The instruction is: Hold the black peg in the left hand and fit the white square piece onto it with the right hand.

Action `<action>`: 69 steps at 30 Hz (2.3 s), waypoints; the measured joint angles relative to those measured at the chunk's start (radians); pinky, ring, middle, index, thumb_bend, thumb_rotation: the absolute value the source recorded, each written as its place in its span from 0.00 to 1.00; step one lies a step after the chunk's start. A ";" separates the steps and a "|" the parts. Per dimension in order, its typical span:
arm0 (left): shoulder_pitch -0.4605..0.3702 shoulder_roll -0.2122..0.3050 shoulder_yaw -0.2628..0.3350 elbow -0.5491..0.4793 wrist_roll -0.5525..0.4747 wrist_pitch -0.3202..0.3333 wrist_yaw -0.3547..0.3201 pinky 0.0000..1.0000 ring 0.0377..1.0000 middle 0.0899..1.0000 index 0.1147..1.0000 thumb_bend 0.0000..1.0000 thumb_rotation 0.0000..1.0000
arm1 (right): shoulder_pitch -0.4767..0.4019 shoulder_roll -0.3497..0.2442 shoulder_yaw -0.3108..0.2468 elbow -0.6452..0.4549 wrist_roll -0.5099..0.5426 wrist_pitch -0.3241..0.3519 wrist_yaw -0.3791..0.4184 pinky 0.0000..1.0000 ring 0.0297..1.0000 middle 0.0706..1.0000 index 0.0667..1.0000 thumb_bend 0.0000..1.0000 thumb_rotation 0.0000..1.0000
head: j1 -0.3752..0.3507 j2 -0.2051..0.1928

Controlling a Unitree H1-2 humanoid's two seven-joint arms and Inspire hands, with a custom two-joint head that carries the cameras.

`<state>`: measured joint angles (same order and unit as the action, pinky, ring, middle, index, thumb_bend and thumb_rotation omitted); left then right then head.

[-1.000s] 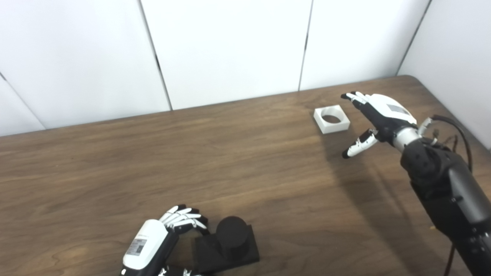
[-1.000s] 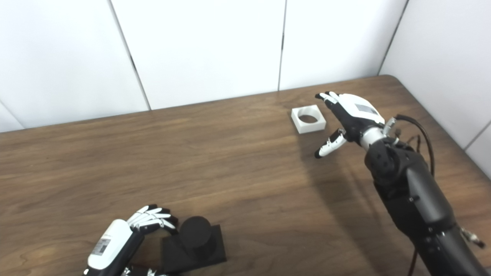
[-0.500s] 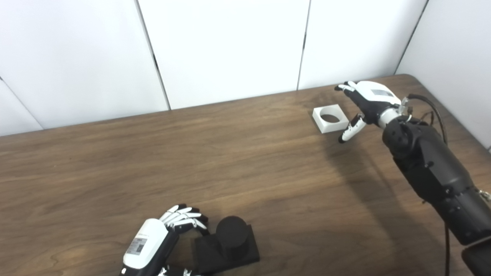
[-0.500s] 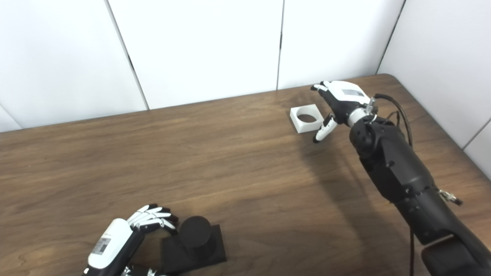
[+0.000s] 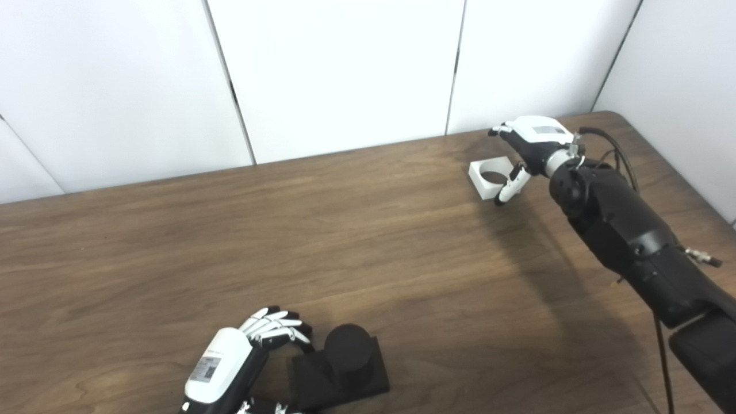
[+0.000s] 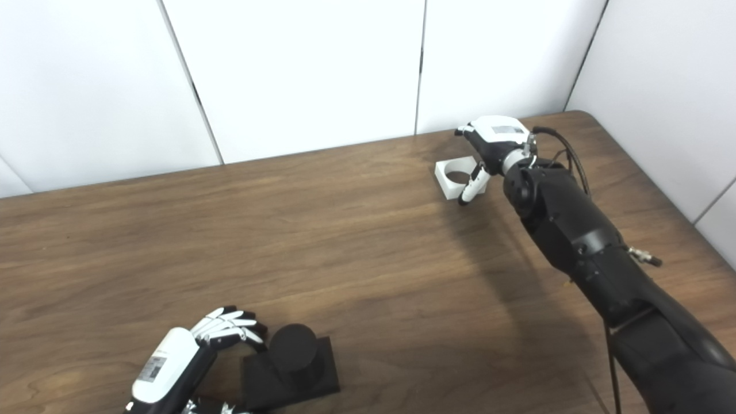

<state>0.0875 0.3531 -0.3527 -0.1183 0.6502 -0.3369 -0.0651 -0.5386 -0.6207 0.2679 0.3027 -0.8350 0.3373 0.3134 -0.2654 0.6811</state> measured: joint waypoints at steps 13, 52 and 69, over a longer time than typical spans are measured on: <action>0.008 -0.010 -0.001 -0.018 0.001 0.017 -0.002 0.91 0.81 0.72 0.42 0.52 0.05 | -0.046 -0.005 0.049 0.057 -0.006 -0.011 -0.001 0.87 0.95 0.92 0.81 0.82 0.19 | 0.005 0.006; 0.020 -0.025 -0.004 -0.052 0.010 0.052 -0.019 0.92 0.81 0.72 0.42 0.52 0.05 | -0.022 -0.050 0.080 0.037 -0.013 -0.120 -0.046 0.78 0.85 0.74 0.45 0.52 0.12 | 0.018 0.015; 0.017 -0.044 -0.008 -0.044 0.020 0.051 -0.014 0.91 0.81 0.72 0.42 0.52 0.05 | 0.058 -0.108 0.035 -0.523 -0.015 -0.140 0.187 0.82 0.86 0.74 0.45 0.52 0.13 | 0.041 0.018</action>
<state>0.1043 0.3090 -0.3602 -0.1619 0.6701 -0.2859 -0.0789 -0.4809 -0.7287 0.3027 -0.2199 -0.8501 0.1973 0.5001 -0.2240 0.6995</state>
